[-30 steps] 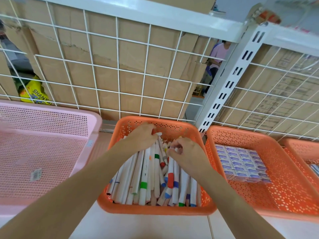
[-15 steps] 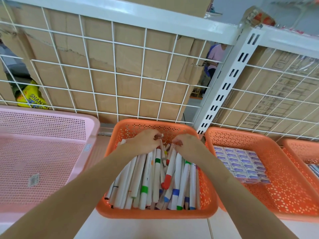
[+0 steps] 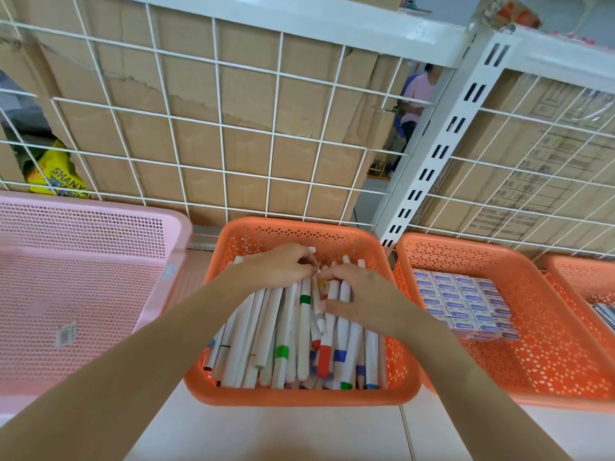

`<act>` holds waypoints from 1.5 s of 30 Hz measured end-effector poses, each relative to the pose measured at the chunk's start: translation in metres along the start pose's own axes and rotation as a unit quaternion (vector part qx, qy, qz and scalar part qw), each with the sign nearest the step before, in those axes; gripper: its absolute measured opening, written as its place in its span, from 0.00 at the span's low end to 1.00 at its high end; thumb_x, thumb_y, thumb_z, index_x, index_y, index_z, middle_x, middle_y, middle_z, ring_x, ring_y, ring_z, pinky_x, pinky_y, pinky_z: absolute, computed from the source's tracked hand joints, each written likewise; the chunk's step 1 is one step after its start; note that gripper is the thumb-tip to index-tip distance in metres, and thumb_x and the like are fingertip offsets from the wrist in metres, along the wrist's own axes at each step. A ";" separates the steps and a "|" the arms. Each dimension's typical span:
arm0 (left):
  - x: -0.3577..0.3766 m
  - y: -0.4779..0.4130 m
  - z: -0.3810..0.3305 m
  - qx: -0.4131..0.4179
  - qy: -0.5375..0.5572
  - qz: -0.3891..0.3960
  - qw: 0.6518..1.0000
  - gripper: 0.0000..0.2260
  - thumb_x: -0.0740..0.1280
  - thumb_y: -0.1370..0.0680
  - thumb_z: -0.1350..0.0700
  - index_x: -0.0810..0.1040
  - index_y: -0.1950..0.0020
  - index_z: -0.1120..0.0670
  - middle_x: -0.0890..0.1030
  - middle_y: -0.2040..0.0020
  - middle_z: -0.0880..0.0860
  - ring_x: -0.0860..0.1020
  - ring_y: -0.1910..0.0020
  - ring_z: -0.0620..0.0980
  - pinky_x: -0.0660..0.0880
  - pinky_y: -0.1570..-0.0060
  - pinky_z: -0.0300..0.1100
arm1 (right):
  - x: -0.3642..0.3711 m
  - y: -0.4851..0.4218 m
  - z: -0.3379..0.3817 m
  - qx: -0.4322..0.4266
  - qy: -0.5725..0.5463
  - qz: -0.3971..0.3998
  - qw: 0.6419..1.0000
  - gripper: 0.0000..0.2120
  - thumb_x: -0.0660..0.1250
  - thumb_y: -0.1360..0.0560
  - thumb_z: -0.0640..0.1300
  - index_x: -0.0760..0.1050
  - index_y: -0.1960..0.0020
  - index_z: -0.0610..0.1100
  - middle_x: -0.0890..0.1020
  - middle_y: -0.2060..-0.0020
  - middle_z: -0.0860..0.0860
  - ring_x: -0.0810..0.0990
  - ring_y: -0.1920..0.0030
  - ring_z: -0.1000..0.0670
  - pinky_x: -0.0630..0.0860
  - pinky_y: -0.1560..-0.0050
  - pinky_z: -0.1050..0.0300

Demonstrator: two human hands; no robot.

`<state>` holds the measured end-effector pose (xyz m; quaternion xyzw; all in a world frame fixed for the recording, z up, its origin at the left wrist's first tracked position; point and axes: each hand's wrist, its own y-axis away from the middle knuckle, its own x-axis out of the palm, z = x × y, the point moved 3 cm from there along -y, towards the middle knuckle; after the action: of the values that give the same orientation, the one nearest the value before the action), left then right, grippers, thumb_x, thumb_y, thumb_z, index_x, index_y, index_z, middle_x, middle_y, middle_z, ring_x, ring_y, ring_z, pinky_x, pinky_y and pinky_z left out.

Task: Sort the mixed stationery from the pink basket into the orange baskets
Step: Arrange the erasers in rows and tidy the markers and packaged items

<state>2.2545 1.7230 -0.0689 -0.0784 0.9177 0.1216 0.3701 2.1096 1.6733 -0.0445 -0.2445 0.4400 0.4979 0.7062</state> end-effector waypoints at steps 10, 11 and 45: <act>0.001 0.071 -0.002 0.095 -0.139 -0.002 0.986 0.33 0.55 0.29 0.34 0.58 0.26 0.46 0.58 0.26 0.45 0.52 0.27 0.42 0.53 0.28 0.43 | -0.007 0.029 0.029 -0.050 -0.161 -0.041 0.985 0.10 0.64 0.22 0.40 0.78 0.49 0.54 0.81 0.56 0.59 0.79 0.52 0.58 0.75 0.49 0.63; 0.004 0.079 0.000 0.095 -0.178 0.013 0.979 0.37 0.53 0.31 0.30 0.53 0.25 0.43 0.52 0.24 0.43 0.46 0.27 0.39 0.48 0.27 0.45 | -0.005 0.032 0.034 -0.031 -0.199 0.015 0.979 0.10 0.63 0.22 0.41 0.78 0.50 0.55 0.82 0.57 0.57 0.80 0.53 0.57 0.77 0.50 0.62; -0.001 0.074 0.013 0.048 -0.244 0.036 0.968 0.39 0.62 0.24 0.41 0.38 0.25 0.41 0.38 0.24 0.40 0.38 0.25 0.45 0.41 0.28 0.48 | 0.032 0.019 0.079 -0.010 0.120 0.410 0.904 0.12 0.53 0.19 0.43 0.71 0.40 0.43 0.73 0.55 0.49 0.72 0.52 0.48 0.68 0.52 0.53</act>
<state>2.2464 1.7977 -0.0653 0.0047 0.8067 0.1066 0.5812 2.1260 1.7578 -0.0313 -0.1078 0.5775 0.7148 0.3793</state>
